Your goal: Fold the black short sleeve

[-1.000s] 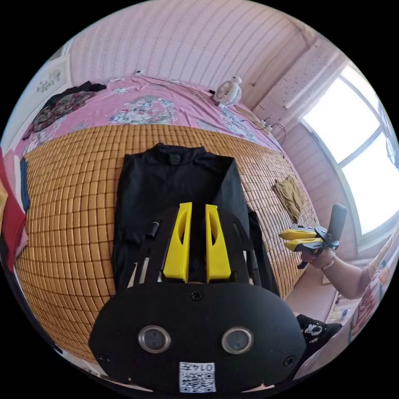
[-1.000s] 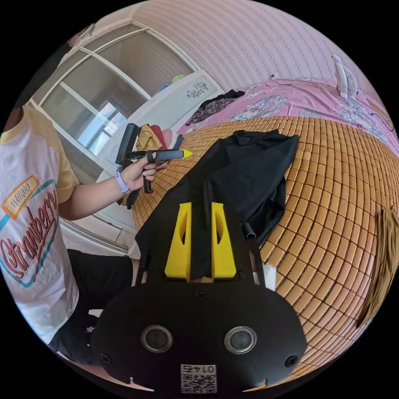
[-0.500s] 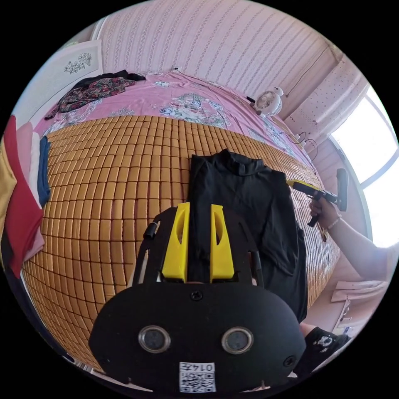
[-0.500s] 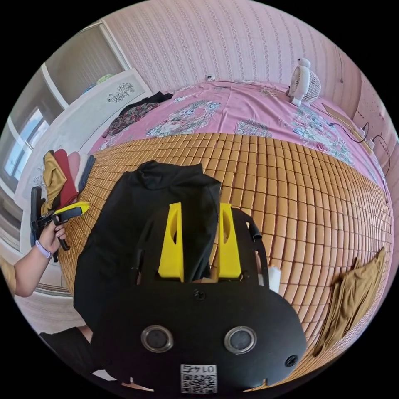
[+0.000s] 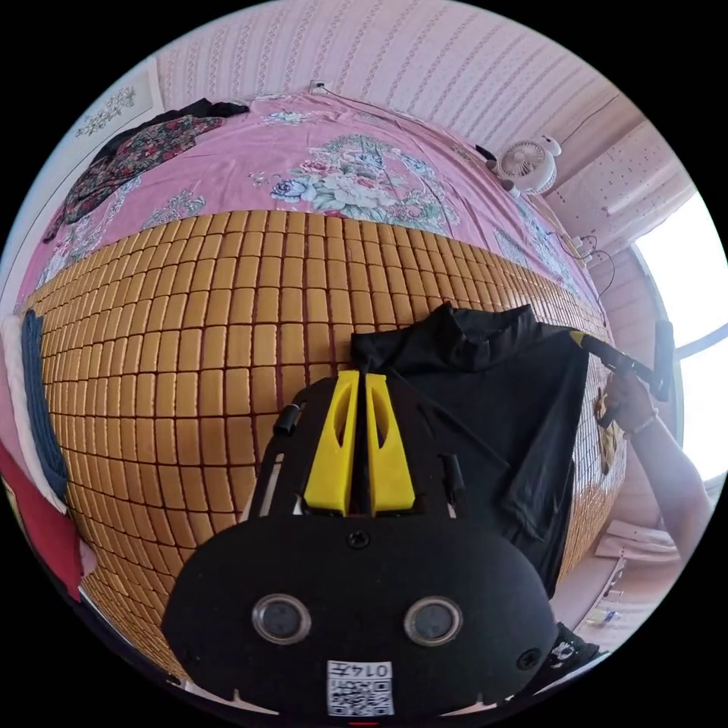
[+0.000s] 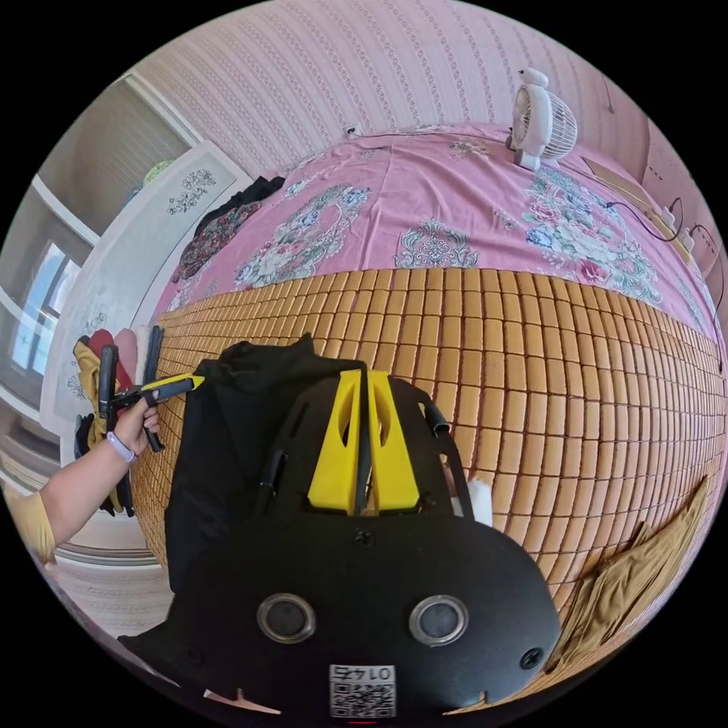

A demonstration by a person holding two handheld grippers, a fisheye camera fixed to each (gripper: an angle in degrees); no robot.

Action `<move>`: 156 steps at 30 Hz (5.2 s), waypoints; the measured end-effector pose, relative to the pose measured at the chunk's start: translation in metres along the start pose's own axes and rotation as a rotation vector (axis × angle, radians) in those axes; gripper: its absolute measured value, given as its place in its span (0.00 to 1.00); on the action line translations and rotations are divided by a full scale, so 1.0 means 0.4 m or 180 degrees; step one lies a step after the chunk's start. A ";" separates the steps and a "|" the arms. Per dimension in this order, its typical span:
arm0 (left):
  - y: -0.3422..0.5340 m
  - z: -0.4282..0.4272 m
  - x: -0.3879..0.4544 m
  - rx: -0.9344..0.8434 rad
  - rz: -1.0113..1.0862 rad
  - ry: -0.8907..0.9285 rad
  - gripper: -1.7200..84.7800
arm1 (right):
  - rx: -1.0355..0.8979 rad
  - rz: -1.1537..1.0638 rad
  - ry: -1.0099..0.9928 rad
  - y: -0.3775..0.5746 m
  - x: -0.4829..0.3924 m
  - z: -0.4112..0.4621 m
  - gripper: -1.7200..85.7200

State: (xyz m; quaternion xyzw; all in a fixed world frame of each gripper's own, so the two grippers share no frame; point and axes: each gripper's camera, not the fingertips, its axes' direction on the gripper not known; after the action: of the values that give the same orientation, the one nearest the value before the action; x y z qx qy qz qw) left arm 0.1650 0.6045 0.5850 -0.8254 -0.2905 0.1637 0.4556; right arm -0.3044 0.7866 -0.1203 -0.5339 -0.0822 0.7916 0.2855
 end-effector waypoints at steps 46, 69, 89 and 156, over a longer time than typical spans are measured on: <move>1.127 -0.042 0.337 -0.0186 0.0371 -0.0821 0.01 | -0.1005 -0.0361 0.0961 1.019 -0.410 -0.257 0.09; 1.593 -0.211 0.373 0.0355 -0.0212 -0.0595 0.05 | -0.0195 -0.0001 0.0227 1.376 -0.476 -0.528 0.06; 2.094 -0.329 0.694 0.1873 0.1280 -0.0939 0.01 | 0.0854 -0.0822 0.0422 1.612 -0.823 -0.608 0.02; 1.379 -0.085 0.879 0.0465 0.2147 0.0625 0.21 | -0.0847 -0.0098 0.0167 1.086 -0.324 -0.390 0.13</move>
State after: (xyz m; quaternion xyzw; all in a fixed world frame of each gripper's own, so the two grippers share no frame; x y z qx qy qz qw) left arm 0.6388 0.5736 0.1338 -0.8519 0.0559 0.2452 0.4594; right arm -0.2887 0.3315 -0.2707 -0.5862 -0.1871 0.7551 0.2263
